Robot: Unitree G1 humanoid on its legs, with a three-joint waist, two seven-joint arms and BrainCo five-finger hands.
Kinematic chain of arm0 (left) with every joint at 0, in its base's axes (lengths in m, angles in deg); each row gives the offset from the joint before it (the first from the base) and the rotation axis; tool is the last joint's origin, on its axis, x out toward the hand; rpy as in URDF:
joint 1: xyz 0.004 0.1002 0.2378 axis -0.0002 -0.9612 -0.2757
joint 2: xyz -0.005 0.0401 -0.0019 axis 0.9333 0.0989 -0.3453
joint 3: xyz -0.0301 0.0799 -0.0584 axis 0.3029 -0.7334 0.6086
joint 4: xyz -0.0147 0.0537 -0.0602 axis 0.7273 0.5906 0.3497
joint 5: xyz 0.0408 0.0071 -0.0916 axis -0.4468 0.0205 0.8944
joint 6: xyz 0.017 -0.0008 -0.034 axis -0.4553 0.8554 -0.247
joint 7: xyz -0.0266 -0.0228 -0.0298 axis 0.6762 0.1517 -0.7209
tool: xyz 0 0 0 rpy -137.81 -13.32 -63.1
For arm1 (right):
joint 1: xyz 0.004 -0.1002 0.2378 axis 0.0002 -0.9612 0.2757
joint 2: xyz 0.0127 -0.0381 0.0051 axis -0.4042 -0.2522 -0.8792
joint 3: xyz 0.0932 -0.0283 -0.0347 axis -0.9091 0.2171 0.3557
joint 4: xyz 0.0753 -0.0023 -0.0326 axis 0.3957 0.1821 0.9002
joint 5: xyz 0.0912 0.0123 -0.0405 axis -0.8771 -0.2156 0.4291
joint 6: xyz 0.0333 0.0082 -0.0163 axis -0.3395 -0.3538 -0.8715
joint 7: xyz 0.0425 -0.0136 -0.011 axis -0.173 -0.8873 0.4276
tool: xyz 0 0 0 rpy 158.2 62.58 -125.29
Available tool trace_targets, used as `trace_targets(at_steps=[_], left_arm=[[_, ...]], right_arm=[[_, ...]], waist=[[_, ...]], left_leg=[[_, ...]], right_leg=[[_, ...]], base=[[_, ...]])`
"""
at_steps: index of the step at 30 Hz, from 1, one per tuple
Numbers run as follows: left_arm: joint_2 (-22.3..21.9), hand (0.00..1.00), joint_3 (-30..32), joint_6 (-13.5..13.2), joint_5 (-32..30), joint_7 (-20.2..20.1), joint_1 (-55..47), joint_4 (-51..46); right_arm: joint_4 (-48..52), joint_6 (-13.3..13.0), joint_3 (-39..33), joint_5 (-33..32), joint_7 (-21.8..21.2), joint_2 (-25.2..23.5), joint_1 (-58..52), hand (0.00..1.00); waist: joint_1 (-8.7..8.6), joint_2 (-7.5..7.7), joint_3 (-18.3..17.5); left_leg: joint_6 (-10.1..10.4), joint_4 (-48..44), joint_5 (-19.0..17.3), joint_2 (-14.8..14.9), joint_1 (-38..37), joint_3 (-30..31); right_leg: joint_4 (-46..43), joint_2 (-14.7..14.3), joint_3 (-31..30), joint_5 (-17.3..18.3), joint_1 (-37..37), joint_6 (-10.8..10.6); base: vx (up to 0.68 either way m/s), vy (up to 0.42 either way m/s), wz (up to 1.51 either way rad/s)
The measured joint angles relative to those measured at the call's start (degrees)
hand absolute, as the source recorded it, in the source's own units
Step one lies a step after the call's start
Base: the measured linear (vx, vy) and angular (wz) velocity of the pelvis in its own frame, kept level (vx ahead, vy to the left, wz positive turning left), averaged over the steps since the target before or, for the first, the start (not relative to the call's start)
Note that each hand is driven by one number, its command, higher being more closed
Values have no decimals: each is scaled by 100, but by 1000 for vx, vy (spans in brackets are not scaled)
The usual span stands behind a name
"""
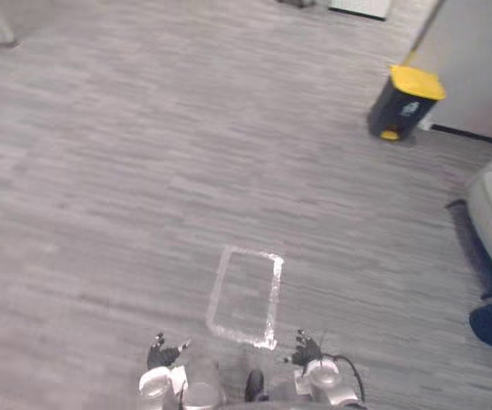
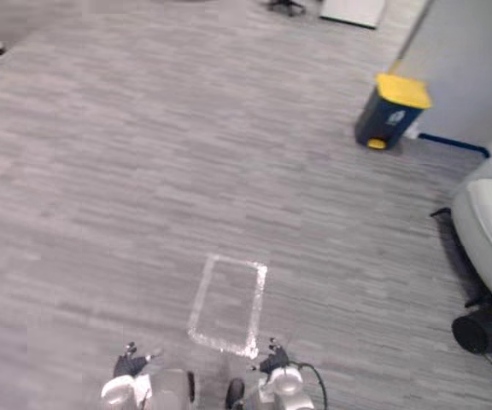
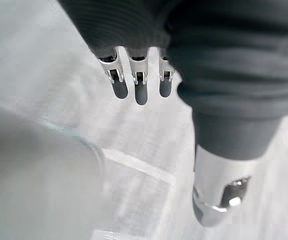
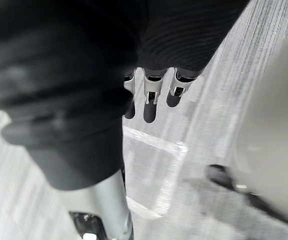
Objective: Organize the slippers on the shoe rack
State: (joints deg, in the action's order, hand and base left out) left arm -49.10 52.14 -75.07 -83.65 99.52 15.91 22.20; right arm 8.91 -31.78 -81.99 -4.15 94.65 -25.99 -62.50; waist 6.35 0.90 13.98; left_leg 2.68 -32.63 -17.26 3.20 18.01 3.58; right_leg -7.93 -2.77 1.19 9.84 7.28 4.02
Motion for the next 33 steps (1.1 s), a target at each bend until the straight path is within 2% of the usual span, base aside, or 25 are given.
trace_targets(at_steps=[1,2,3,5,6,7,9,10,11,12,13,15,17,18,19,20,21,23,24,26,27,29,30,31,33], left_arm=[[-30,0,7,-10,2,4,-2,-1],[-56,0,7,-30,6,7,-7,12],[-52,0,13,-30,37,8,-28,45],[41,0,9,-30,52,8,-23,49],[56,0,19,-22,50,15,-26,37],[67,0,15,-17,53,16,-29,46],[176,0,-61,6,53,11,-49,200],[205,0,-80,9,53,11,-55,255],[257,0,-119,15,48,10,-57,336],[287,0,-119,15,52,12,-60,426],[346,0,-156,28,49,10,-64,525],[397,0,-227,31,49,2,-63,608],[431,0,-243,34,48,-2,-45,643],[449,0,-256,48,49,-2,-47,691],[496,0,-271,64,42,-3,-62,717],[548,0,-279,88,32,-14,-69,788],[471,0,-285,110,-13,-24,-68,890],[383,0,-294,101,-135,-93,-121,889],[370,0,-259,106,-175,-127,-157,867],[310,0,-208,132,-223,-122,-296,818],[271,0,-135,139,-226,-123,-375,803],[297,0,-154,137,-230,-122,-418,768],[310,0,-167,139,-231,-119,-443,746],[304,0,-169,137,-229,-111,-461,746],[296,0,-170,146,-231,-110,-462,752]], right_arm=[[-6,2,-59,1,2,5,7,0],[-36,0,-88,1,7,37,10,0],[-166,5,-77,1,9,54,26,0],[-183,12,-79,14,-13,64,-13,0],[-116,-8,-97,30,-7,47,-29,0],[-117,-14,-108,30,-5,32,-23,0],[-148,-8,-86,41,-32,39,-46,0],[-155,-9,-82,43,-34,42,-64,0],[-161,-10,-82,44,-45,41,-119,0],[-173,-13,-56,45,-60,43,-84,0],[-186,-12,28,57,-77,52,-44,0],[-197,-13,133,113,-82,87,-6,0],[-279,-9,130,259,-86,147,40,0],[-305,-6,132,270,-93,183,62,0],[-362,-7,139,272,-101,192,42,0],[-385,-10,140,275,-114,210,27,0],[-386,-14,134,273,-119,336,33,0],[-382,-45,57,270,-118,390,-14,0],[-372,-45,36,267,-117,374,-37,0],[-318,-48,39,256,-101,354,-103,0],[-271,-44,16,250,-73,350,-162,0],[-281,-27,-143,237,-42,342,-183,0],[-309,-20,-150,226,-14,369,-184,0],[-319,-16,-154,211,-3,372,-123,0],[-322,-13,-156,210,-2,367,-122,0]], waist=[[15,-64,32],[26,-143,67],[46,-128,47],[76,50,-8],[119,38,-22],[127,43,-17],[131,28,-17],[126,12,-7],[83,-19,5],[67,-41,1],[8,-44,-13],[-21,-46,-24],[-23,-21,-29],[-25,-9,-30],[-25,69,-63],[-26,166,-97],[-39,-42,-122],[-80,-167,-159],[-79,-234,-159],[-64,-326,-142],[-10,-339,-146],[32,-282,-139],[44,-248,-142],[58,-250,-143],[64,-251,-144]], left_leg=[[58,600,236,-52,-10,320],[330,1043,828,-43,-87,487],[302,1064,1287,-165,-223,385],[40,802,944,-338,-277,58],[-100,681,728,-333,-357,-167],[-151,655,619,-316,-454,-292],[-319,629,320,-265,-1074,-774],[-366,628,286,-255,-1225,-859],[-453,654,170,-214,-1521,-993],[-469,700,131,-161,-1714,-1111],[-474,868,128,-32,-1981,-1256],[-473,1042,129,114,-2154,-1404],[-461,1246,125,136,-2330,-1590],[-436,1304,111,97,-2417,-1682],[-404,1333,93,-4,-2477,-1694],[-279,1355,11,-127,-2556,-1612],[-222,1350,-36,-15,-2618,-1431],[-169,751,-67,156,-2418,-1169],[-119,-281,-35,333,-2003,-1060],[9,-1722,331,707,-1471,-947],[-42,-2260,169,825,-1243,-865],[-95,-2045,-121,744,-1003,-750],[-54,-1481,-252,591,-897,-672],[-18,-848,-278,412,-894,-377],[22,-265,-265,195,-909,118]], right_leg=[[-70,54,-125,131,38,-94],[-242,107,-284,393,102,-275],[-408,228,-404,581,145,-417],[-658,519,-466,651,108,-490],[-1203,594,-519,651,-83,-547],[-1590,658,-505,638,-231,-627],[-3215,923,-195,431,-746,-1049],[-3502,1026,3,444,-811,-1025],[-3890,1241,528,541,-948,-844],[-3990,1331,902,666,-1059,-714],[-3717,1308,1425,822,-1188,-579],[-3055,1160,1858,800,-1347,-536],[-2209,1149,2312,503,-1584,-469],[-1733,1116,2460,140,-1651,-420],[-1332,1098,2486,-399,-1658,-308],[-1123,1092,2444,-678,-1635,92],[-1093,969,2481,-677,-1543,65],[-770,738,2444,-485,-1380,-13],[-568,543,2449,-462,-1209,-16],[-420,219,2288,-376,-894,120],[-413,43,2044,-270,-754,168],[-395,-27,1698,-230,-692,158],[-389,-23,1369,-226,-689,131],[-390,-21,1076,-226,-672,85],[-392,-16,782,-228,-648,48]], base=[[372,351,-83],[467,441,-77],[403,371,-77],[426,312,-70],[396,282,-75],[347,269,-89],[338,222,-92],[347,165,-80],[351,127,-60],[401,121,-76],[316,69,-58],[294,17,-49],[254,-19,-48],[215,-51,-40],[275,-76,-39],[272,-98,-34],[257,-119,-21],[273,-151,-9],[198,-127,-17],[242,-80,-57],[278,-37,-89],[224,5,-110],[228,59,-145],[186,90,-128],[216,181,-114]])
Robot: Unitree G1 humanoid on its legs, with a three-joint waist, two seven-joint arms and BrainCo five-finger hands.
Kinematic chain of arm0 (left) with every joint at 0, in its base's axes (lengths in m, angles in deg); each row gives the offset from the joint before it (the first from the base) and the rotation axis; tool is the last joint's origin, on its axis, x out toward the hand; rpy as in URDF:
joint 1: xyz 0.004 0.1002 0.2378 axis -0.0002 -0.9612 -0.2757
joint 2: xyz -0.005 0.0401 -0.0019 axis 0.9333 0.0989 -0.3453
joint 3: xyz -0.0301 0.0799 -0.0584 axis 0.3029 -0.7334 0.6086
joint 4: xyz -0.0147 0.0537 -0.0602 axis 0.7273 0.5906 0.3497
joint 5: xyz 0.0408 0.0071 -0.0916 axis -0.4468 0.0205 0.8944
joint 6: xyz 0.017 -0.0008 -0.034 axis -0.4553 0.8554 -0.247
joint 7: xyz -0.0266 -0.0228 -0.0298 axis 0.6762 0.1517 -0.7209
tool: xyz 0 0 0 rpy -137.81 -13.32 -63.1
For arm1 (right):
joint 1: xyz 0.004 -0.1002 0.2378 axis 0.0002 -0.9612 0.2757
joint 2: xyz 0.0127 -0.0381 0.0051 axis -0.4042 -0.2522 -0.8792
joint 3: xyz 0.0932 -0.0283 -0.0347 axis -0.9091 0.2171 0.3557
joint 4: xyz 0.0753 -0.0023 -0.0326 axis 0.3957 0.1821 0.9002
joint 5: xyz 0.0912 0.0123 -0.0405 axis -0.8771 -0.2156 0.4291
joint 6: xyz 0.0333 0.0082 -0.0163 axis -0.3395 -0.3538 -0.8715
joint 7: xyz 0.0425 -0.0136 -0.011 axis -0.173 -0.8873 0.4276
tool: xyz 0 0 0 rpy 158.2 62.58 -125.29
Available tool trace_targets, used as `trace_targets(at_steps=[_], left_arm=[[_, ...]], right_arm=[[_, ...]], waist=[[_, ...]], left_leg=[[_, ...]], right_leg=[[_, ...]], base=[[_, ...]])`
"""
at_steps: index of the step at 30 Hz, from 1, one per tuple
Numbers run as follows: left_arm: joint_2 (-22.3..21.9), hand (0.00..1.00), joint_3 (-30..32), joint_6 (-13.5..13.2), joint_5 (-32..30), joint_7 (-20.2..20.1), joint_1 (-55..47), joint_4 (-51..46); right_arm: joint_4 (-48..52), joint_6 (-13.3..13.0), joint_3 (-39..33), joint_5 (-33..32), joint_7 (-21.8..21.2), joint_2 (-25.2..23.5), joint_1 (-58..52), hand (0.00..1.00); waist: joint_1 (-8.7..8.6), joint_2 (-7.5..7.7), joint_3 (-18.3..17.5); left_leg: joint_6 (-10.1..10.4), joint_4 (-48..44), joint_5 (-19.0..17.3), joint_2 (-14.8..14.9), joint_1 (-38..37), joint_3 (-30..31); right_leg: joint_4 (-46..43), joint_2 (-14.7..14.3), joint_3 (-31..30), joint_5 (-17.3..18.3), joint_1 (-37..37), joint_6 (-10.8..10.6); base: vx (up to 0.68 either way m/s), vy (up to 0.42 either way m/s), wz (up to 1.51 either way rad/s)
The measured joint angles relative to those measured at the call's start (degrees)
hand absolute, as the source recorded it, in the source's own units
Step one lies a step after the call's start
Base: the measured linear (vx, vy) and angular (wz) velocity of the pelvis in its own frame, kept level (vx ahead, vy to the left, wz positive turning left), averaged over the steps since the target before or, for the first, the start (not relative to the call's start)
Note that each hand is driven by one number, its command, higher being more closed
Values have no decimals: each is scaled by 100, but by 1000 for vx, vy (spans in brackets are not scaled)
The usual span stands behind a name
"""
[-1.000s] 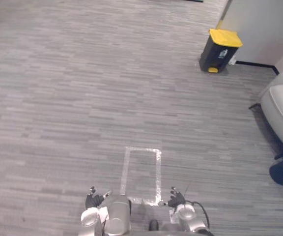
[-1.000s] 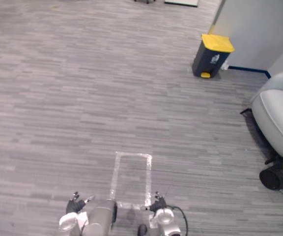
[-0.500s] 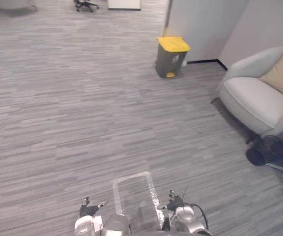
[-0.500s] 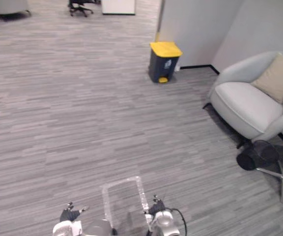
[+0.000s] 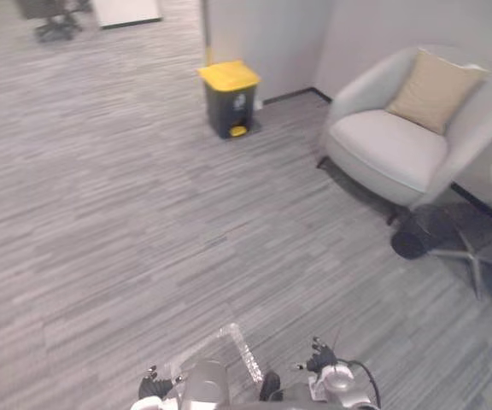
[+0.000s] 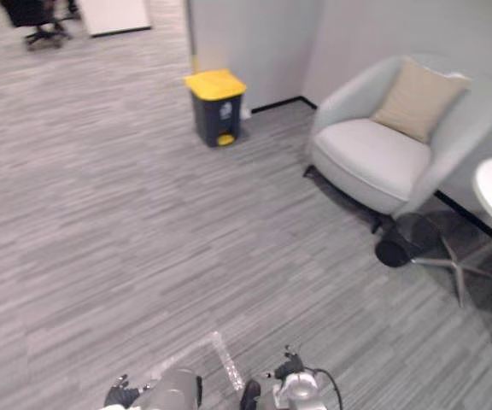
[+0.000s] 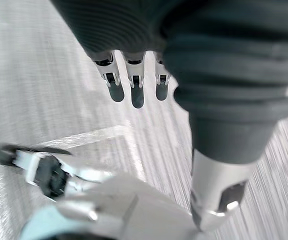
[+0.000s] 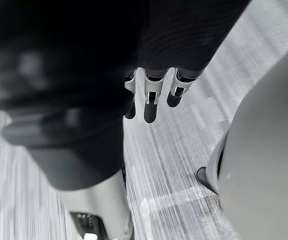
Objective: Organize the slippers on the shoe rack
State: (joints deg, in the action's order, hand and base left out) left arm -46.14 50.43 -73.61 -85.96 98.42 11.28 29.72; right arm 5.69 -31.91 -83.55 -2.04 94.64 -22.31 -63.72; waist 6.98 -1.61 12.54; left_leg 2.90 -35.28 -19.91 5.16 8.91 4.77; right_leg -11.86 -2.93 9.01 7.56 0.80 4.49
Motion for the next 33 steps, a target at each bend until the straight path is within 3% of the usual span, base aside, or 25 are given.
trace_targets(at_steps=[1,2,3,4,7,12,14,17,18,22,28,30,31,33], left_arm=[[-39,0,4,-6,3,5,-3,-2],[-45,0,3,-6,4,4,-3,0],[-71,0,7,-6,7,5,-13,18],[-10,0,6,-21,8,3,-1,53],[15,0,63,-24,25,3,-28,58],[0,0,130,-19,24,6,28,122],[-25,0,131,-20,29,8,71,122],[-5,0,126,-33,73,6,27,123],[13,0,122,-45,91,-2,32,137],[20,0,-41,-53,110,-3,61,287],[71,0,-116,-46,96,-12,29,289],[54,0,-182,-44,85,-13,33,291],[-15,0,-214,-42,56,-14,21,289],[-39,0,-152,-40,57,-14,2,293]], right_arm=[[-8,6,-5,0,1,2,-5,0],[-10,5,-6,0,2,1,-5,0],[-26,6,-23,2,-2,8,-14,0],[-51,18,-92,4,-13,-62,-35,0],[-36,48,-190,17,-23,-291,-104,0],[3,66,-227,32,-40,-340,-237,0],[35,70,-280,38,-55,-353,-229,0],[47,68,-403,53,-78,-350,-226,0],[17,67,-429,56,-82,-326,-216,0],[-224,65,-426,70,-116,2,-58,0],[-464,65,-425,56,-101,275,21,0],[-463,64,-431,57,-94,311,16,0],[-470,65,-446,44,-71,359,-1,0],[-452,62,-445,42,-45,331,-7,0]], waist=[[35,-63,-36],[49,-93,-43],[99,-138,-77],[90,-92,-154],[148,70,-318],[124,108,-374],[126,75,-356],[133,84,-285],[129,140,-275],[34,41,-268],[49,-36,-272],[32,-103,-240],[59,-287,-168],[101,-312,-177]], left_leg=[[155,859,154,-320,-125,992],[278,927,289,-342,-140,1077],[255,996,604,-463,-302,1177],[159,1077,557,-525,-373,953],[-55,1347,577,-528,-655,122],[-197,1821,631,-641,-1136,-454],[-227,1948,644,-567,-1358,-803],[-334,2098,600,-570,-1750,-1333],[-369,2066,544,-608,-1890,-1343],[-345,2150,524,-599,-1834,-879],[-170,2180,471,-409,-1586,-962],[-128,1877,285,-321,-1537,-978],[13,1338,-11,-102,-1443,-1051],[29,976,-64,-27,-1345,-1019]], right_leg=[[-148,17,-420,57,-55,-102],[-196,16,-473,74,-85,-123],[-272,-5,-721,122,-85,-246],[-169,97,-942,79,-35,-399],[-34,298,-1420,19,21,-566],[-121,517,-1442,12,-22,-730],[-515,583,-981,20,-221,-726],[-1163,1155,911,312,-259,-488],[-1185,1193,1203,345,-245,-427],[-647,908,1080,105,-161,-375],[1219,366,893,-970,386,-317],[1321,282,876,-996,509,-320],[1372,108,795,-945,612,-254],[1428,1,620,-933,646,-241]], base=[[198,195,-123],[164,221,-129],[173,241,-82],[214,301,-90],[206,282,-101],[126,142,-67],[54,68,-77],[0,15,-79],[25,-49,-61],[-9,-46,-28],[-55,30,-26],[10,36,-9],[24,55,-17],[33,45,-31]])
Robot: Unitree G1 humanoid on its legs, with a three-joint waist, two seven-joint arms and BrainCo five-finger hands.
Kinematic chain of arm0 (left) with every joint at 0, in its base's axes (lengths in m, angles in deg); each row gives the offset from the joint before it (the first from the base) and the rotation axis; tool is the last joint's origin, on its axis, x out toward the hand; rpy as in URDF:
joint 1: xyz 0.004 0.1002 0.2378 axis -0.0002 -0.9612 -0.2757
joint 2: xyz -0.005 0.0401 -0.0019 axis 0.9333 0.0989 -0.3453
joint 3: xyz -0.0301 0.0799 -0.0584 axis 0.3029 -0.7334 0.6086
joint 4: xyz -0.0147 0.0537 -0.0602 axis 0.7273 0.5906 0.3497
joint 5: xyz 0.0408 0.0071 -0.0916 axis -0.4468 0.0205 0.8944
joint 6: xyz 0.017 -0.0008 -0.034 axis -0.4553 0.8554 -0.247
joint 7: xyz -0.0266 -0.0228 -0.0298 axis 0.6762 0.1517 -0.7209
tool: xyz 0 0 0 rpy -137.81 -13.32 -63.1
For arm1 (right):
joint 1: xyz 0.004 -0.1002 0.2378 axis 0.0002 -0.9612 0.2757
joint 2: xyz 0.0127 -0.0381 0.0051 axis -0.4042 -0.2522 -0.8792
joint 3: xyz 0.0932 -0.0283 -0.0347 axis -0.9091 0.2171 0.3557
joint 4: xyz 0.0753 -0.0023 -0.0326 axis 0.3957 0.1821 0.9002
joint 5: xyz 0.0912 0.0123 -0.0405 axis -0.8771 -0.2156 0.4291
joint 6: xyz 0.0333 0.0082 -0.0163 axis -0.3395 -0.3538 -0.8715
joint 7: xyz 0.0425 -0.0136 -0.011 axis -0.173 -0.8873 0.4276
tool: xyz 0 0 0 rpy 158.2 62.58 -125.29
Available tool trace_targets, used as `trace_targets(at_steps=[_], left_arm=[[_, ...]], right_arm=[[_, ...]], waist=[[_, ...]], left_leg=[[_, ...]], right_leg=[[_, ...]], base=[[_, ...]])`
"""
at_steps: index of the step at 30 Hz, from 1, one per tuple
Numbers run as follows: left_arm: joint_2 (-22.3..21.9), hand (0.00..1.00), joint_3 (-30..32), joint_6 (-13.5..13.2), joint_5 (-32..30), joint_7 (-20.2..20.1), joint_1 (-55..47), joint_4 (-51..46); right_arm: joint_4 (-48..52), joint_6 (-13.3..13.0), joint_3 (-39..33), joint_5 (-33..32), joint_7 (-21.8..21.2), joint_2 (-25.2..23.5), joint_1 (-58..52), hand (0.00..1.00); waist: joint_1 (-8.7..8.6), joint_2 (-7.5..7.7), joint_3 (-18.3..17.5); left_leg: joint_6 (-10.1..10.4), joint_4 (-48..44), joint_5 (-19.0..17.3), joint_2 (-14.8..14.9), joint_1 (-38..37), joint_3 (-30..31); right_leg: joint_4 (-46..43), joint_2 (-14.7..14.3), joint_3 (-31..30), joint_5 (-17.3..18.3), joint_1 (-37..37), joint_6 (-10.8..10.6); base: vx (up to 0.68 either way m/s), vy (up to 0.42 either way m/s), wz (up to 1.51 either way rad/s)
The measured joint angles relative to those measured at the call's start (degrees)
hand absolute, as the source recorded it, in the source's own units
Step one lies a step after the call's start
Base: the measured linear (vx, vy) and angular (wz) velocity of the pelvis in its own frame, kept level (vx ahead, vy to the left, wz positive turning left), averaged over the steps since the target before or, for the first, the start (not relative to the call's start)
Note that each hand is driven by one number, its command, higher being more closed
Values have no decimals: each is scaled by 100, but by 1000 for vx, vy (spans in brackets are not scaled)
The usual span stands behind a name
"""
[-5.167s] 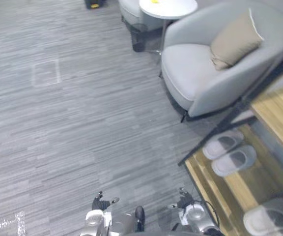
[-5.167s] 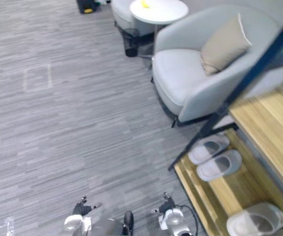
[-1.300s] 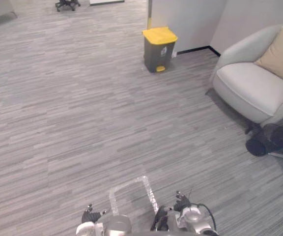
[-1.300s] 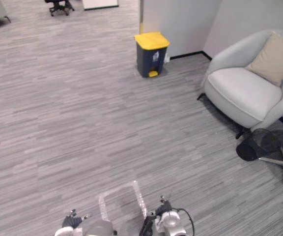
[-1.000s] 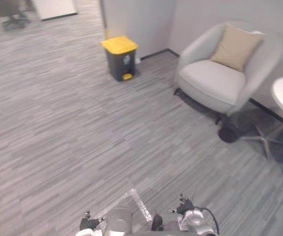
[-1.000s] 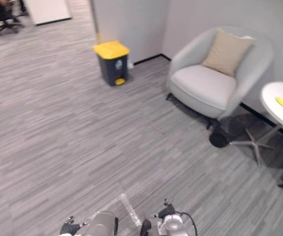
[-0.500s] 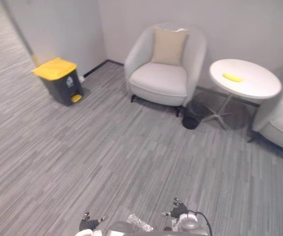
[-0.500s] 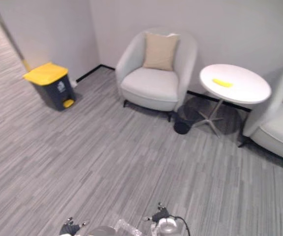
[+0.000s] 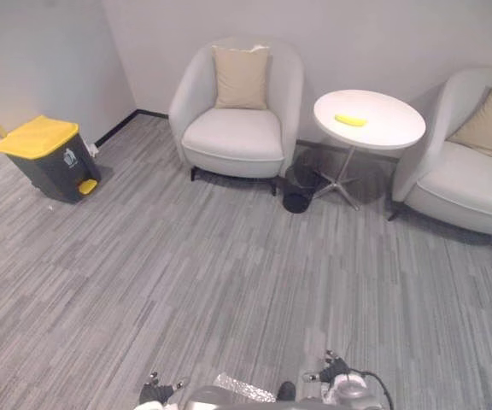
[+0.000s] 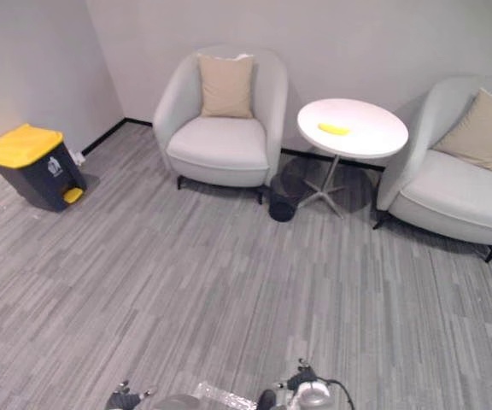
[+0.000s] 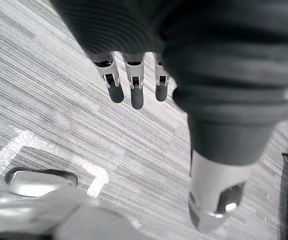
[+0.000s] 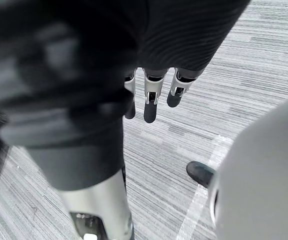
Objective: Organize the slippers on the shoe rack
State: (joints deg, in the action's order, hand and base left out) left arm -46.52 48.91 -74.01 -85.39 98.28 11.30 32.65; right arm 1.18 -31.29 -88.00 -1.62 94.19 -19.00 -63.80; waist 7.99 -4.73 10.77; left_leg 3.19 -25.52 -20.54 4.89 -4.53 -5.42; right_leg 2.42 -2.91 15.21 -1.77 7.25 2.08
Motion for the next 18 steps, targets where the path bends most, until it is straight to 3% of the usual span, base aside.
trace_targets(at_steps=[2,3,5,6,7,9,15,18], left_arm=[[35,0,59,10,6,-6,11,-30],[12,0,60,8,5,-1,-2,-72],[-96,0,63,23,31,4,-13,-189],[-182,0,62,20,51,3,-79,-205],[-198,0,58,21,52,3,-97,-153],[-139,0,124,34,52,3,-90,-176],[-80,0,181,26,49,2,-97,-296],[-49,0,184,18,49,0,19,-294]], right_arm=[[-38,12,-2,-3,32,-50,44,0],[-39,34,-37,-5,43,-30,75,0],[-9,67,-165,-15,66,13,156,0],[24,61,-200,-21,82,53,145,0],[15,67,-196,-28,80,8,138,0],[143,76,-206,-28,83,-112,62,0],[392,73,-202,-14,93,-262,-315,0],[387,75,-211,-14,94,-227,-342,0]], waist=[[147,85,53],[174,86,126],[176,-35,175],[225,-210,145],[304,-237,141],[273,-47,129],[254,189,-164],[259,259,-198]], left_leg=[[-295,-784,93,-225,484,618],[-362,-759,27,-391,603,970],[-287,-295,29,-581,885,1579],[-270,66,361,-484,867,1493],[-304,211,459,-412,763,1319],[-308,509,461,-505,543,1101],[-351,1043,675,-551,141,931],[-357,641,740,-720,151,1063]], right_leg=[[-19,27,-399,3,-68,24],[-15,43,-565,3,-98,24],[23,85,-788,3,-289,17],[117,-31,-871,-42,-162,-62],[-190,-21,-849,24,-212,-86],[-451,137,-934,402,-117,-134],[-409,180,-1064,509,-83,-193],[-385,321,-1094,509,119,-193]], base=[[45,17,-57],[2,10,-57],[-84,115,-74],[-35,148,-92],[113,115,-74],[189,95,-51],[222,24,-17],[161,49,-9]])
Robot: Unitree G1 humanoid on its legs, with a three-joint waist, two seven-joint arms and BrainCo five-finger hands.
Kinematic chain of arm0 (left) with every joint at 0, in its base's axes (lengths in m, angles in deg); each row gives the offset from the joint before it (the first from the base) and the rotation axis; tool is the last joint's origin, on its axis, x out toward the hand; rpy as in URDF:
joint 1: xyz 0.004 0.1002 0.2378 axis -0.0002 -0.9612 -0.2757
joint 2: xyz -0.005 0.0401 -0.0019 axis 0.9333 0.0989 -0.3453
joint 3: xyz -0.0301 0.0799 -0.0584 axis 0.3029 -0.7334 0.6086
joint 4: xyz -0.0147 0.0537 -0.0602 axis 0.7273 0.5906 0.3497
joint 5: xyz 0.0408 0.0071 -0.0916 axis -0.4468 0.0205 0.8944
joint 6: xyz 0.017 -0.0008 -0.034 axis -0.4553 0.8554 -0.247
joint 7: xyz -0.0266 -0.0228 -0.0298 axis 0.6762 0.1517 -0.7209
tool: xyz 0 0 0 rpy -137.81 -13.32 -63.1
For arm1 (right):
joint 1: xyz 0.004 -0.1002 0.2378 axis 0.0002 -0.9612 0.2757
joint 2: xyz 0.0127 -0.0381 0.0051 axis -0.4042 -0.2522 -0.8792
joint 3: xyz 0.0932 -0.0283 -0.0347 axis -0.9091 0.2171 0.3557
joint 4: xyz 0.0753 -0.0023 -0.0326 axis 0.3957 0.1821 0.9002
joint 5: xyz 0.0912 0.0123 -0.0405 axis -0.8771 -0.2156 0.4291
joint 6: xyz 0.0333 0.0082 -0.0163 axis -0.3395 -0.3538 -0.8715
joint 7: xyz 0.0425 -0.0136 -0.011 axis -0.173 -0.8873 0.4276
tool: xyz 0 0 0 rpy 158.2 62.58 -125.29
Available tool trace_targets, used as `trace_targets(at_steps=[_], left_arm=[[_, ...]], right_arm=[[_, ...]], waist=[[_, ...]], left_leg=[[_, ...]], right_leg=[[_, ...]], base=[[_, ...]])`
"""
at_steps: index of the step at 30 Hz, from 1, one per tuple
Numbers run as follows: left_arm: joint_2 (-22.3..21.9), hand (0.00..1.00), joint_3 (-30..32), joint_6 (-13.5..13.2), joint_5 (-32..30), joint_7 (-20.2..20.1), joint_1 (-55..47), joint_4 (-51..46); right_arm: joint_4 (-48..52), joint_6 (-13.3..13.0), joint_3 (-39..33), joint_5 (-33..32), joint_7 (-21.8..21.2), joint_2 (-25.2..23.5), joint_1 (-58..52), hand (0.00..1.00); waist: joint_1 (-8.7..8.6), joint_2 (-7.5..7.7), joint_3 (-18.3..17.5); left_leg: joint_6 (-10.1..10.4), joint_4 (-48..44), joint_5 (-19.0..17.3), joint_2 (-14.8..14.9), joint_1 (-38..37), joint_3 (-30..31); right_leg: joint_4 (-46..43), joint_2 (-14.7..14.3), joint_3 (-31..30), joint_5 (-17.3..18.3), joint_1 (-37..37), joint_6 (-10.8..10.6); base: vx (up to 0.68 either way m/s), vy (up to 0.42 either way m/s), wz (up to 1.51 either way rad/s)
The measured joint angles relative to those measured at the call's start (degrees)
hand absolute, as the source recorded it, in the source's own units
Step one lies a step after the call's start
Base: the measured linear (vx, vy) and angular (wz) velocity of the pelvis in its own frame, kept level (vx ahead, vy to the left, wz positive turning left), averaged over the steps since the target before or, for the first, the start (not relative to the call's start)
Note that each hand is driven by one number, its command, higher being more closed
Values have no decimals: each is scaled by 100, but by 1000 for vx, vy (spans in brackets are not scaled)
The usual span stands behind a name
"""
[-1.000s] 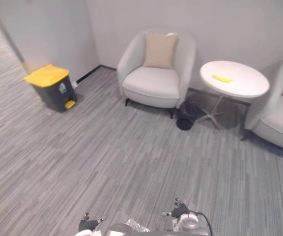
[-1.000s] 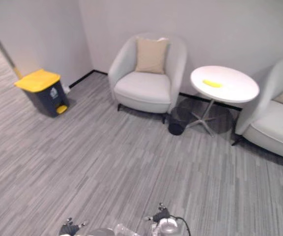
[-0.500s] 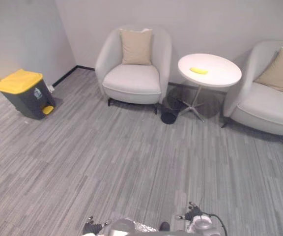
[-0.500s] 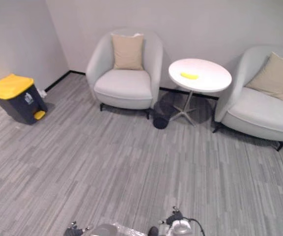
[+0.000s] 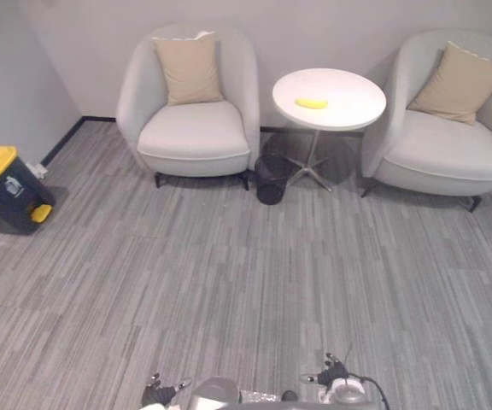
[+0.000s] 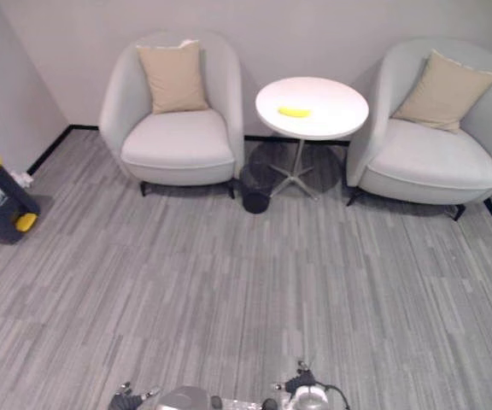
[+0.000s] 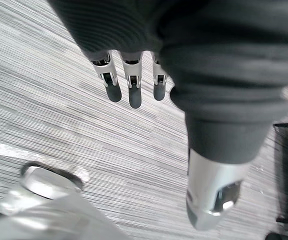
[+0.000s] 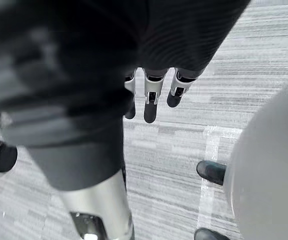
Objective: Organize the slippers on the shoe rack
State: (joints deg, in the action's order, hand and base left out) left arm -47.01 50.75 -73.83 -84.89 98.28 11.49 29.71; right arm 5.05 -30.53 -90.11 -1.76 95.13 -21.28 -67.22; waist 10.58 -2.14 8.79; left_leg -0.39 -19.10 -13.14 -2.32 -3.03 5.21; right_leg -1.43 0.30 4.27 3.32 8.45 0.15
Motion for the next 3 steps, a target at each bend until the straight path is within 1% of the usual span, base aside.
trace_targets(at_steps=[1,2,3], left_arm=[[50,0,42,-15,1,-4,-1,2],[84,0,86,-27,1,3,-12,11],[0,0,77,-26,1,4,-1,36]], right_arm=[[-13,0,-8,0,3,-5,0,0],[-40,3,-23,-1,7,-6,1,0],[-20,-11,-87,-2,16,25,-7,0]], waist=[[14,140,-2],[14,175,-54],[-60,68,-134]], left_leg=[[-47,-275,85,-142,168,163],[-107,-32,9,-190,175,281],[71,525,361,-69,99,509]], right_leg=[[30,159,-36,1,47,-3],[50,241,-19,-3,69,-16],[73,163,77,9,64,-83]], base=[[104,66,-10],[63,40,1],[25,12,4]])
